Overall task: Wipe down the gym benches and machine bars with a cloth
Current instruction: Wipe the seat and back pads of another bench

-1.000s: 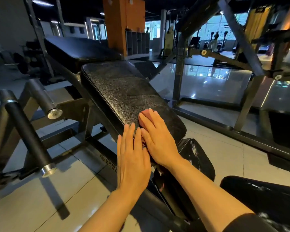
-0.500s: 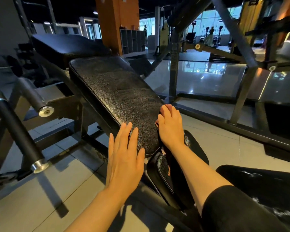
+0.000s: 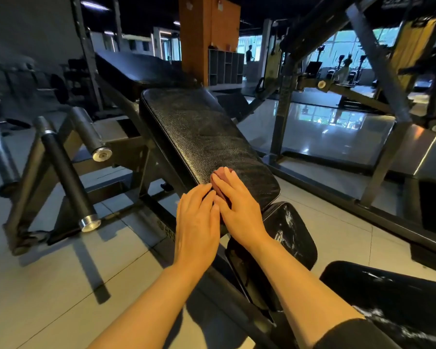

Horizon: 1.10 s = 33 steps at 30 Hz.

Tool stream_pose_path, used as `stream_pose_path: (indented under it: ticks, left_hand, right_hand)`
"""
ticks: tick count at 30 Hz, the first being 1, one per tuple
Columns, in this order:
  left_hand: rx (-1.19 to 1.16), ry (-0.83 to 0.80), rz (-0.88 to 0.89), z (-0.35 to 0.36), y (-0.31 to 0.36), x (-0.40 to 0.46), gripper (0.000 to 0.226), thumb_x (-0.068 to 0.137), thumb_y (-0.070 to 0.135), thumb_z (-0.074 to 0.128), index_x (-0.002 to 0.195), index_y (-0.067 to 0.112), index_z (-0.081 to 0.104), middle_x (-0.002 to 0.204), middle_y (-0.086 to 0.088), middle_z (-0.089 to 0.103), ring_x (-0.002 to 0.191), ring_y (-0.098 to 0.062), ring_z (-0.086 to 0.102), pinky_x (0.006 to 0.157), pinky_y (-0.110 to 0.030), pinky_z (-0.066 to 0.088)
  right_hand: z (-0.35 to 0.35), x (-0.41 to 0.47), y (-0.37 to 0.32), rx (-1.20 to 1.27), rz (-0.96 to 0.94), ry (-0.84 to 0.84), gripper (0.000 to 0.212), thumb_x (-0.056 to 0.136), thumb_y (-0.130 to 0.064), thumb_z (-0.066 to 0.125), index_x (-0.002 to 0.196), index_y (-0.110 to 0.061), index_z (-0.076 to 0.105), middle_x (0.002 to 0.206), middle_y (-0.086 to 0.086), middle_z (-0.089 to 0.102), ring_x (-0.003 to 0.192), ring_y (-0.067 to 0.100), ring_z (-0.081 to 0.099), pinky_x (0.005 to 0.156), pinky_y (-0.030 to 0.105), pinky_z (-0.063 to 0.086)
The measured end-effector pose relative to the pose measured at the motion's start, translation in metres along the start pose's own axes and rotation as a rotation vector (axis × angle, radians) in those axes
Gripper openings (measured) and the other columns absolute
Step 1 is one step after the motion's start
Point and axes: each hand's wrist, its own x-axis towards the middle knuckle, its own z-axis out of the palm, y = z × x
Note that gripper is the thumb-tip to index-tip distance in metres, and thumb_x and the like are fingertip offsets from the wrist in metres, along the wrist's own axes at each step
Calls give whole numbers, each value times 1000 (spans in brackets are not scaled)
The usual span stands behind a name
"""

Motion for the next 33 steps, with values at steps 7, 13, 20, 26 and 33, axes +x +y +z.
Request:
stream_pose_path:
  ticks: [7, 13, 20, 26, 33]
  left_hand:
    - [-274, 17, -204, -20, 22, -2, 36, 98, 33, 52, 132, 23, 55, 113, 16, 55, 100, 2, 55, 87, -14, 47]
    - [-441, 36, -312, -46, 22, 4, 44, 93, 3, 58, 131, 26, 56, 115, 21, 63, 105, 8, 59, 87, -14, 47]
    - [-510, 209, -407, -63, 15, 18, 22, 96, 4, 52, 97, 21, 65, 90, 10, 67, 86, 1, 65, 76, -17, 52]
    - [-540, 166, -435, -61, 10, 21, 24, 100, 17, 48, 116, 30, 60, 98, 11, 63, 90, -2, 63, 81, -23, 54]
    - [-306, -120, -161, -54, 5, 13, 79, 69, 8, 84, 126, 47, 46, 144, 3, 20, 121, 7, 35, 91, 4, 29]
  right_hand:
    - [-17, 4, -25, 374, 24, -144, 47, 95, -11, 46, 141, -22, 48, 155, -10, 34, 145, 1, 20, 121, 31, 21]
    - [-24, 10, -46, 474, 34, -116, 62, 86, 4, 61, 139, -30, 53, 145, -24, 44, 133, -8, 38, 113, 27, 35]
    - [-31, 9, -38, 354, 52, -26, 70, 75, 3, 75, 131, -34, 57, 123, -29, 56, 111, -15, 53, 94, 10, 45]
    - [-29, 11, -36, 229, -8, -22, 24, 86, -5, 69, 105, -20, 72, 99, -13, 70, 93, -4, 64, 81, 10, 47]
    - [-29, 12, -34, 110, 10, 15, 12, 98, -20, 54, 97, -21, 65, 89, -12, 65, 86, 0, 59, 76, 13, 45]
